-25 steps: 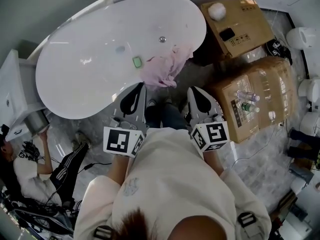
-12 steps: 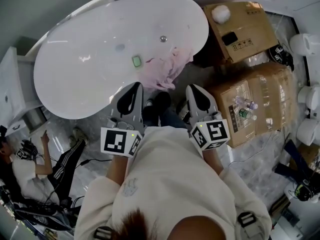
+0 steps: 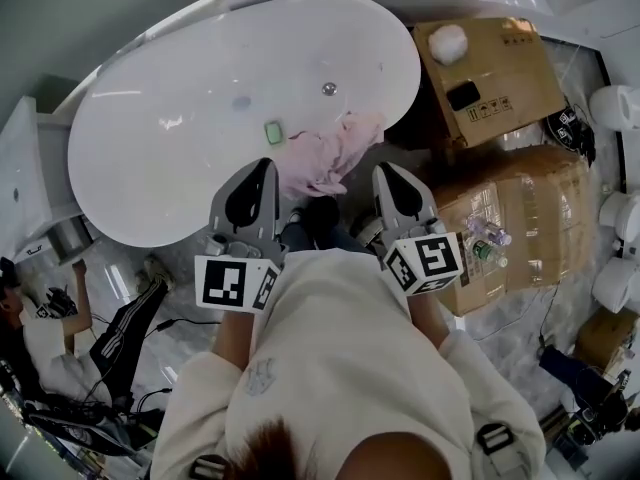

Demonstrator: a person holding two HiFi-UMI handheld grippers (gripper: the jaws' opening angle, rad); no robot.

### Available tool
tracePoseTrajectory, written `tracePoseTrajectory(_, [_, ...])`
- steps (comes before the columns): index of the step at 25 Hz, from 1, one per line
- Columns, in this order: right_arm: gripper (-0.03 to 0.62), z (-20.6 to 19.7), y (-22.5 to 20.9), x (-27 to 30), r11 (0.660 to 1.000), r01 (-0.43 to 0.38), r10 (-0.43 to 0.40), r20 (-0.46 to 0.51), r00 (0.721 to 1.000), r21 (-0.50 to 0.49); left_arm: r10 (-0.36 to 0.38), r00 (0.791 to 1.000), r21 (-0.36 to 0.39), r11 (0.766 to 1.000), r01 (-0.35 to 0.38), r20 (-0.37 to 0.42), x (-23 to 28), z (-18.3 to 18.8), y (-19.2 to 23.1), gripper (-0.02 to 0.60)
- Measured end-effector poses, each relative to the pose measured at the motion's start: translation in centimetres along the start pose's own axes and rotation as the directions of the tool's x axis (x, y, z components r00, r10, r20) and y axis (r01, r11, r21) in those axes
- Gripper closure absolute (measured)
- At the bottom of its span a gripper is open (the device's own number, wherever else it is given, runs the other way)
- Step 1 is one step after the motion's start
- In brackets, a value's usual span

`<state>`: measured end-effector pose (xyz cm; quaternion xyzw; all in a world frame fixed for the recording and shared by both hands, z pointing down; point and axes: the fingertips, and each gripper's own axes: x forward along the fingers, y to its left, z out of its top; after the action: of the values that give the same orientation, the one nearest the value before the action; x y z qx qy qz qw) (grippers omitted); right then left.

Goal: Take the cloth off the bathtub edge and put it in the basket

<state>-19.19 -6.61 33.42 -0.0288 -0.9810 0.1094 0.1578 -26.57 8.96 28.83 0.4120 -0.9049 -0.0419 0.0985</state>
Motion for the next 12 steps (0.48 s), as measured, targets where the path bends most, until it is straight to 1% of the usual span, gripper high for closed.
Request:
tracePoseTrajectory(5, [0.592,-1.4,-1.4,1.3,1.000,-0.028,0.027,-0.045,0.999,-0.007,0.022,1.000,0.003,1.000,-0.022,0.016,1.6,0.2,0.6,0.532])
tracePoseTrajectory(9, [0.589,-3.5,-1.7,1.8,1.000,-0.024,0.024,-0.088,0.996,0.001,0.014,1.000,0.011,1.000,-0.014,-0.001,2.2,-0.2,0.9,0.532])
tracePoseTrajectory(10, [0.583,-4.0,-1.7,2.1,1.000,-0.022,0.022,-0.100,0.995,-0.003,0.011,1.000,0.010,1.000,-0.011,-0.007,2.5,-0.3,1.1,0.532])
tracePoseTrajectory(12, [0.536,-5.2,-1.5,3.1,0.999,-0.032,0.030,-0.138,0.990,-0.014,0.002,1.000,0.006,1.000,-0.002,-0.021,3.2,-0.7,1.6,0.532])
